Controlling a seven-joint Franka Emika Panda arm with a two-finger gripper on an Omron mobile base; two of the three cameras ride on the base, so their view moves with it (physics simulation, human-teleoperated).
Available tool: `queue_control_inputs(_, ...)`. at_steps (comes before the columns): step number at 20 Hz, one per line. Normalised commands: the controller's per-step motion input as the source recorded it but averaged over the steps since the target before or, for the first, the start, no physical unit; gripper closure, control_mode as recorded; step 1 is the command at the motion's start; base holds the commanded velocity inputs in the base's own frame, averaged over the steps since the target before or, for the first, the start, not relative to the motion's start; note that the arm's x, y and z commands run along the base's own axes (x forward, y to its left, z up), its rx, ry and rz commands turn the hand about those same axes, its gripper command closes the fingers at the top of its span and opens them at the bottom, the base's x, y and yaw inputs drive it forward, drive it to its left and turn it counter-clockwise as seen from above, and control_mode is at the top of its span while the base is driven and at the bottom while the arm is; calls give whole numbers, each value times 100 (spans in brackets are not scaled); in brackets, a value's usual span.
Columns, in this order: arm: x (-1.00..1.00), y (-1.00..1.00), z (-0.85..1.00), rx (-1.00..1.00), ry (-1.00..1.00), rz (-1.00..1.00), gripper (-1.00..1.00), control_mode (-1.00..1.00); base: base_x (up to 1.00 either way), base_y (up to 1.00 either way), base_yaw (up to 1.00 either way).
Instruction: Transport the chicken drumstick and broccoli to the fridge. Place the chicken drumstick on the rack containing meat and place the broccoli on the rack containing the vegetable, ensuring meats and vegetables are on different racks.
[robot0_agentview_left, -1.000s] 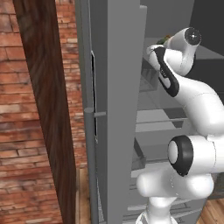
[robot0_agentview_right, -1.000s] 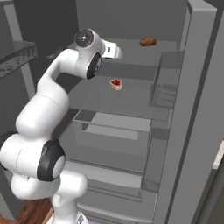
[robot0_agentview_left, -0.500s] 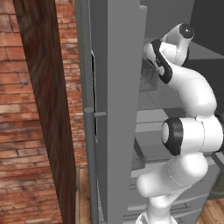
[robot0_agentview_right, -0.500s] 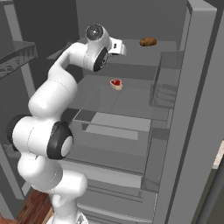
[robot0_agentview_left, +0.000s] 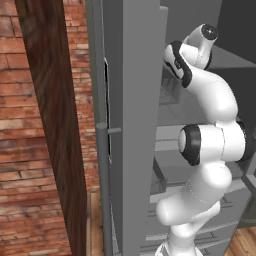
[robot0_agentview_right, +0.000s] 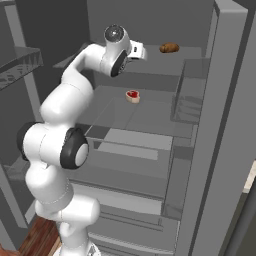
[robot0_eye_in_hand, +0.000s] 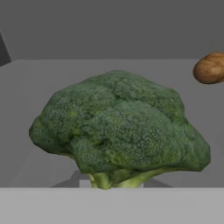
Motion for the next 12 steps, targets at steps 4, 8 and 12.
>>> queue_control_inputs(4, 35, 1, -54, 0, 0, 0, 100, -100, 0, 0, 0)
queue_control_inputs(8, 21, 18, -71, -1, 0, 0, -100, -100, 0, 0, 0)
queue_control_inputs(12, 0, 3, -38, 0, 0, 0, -100, -100, 0, 0, 0)
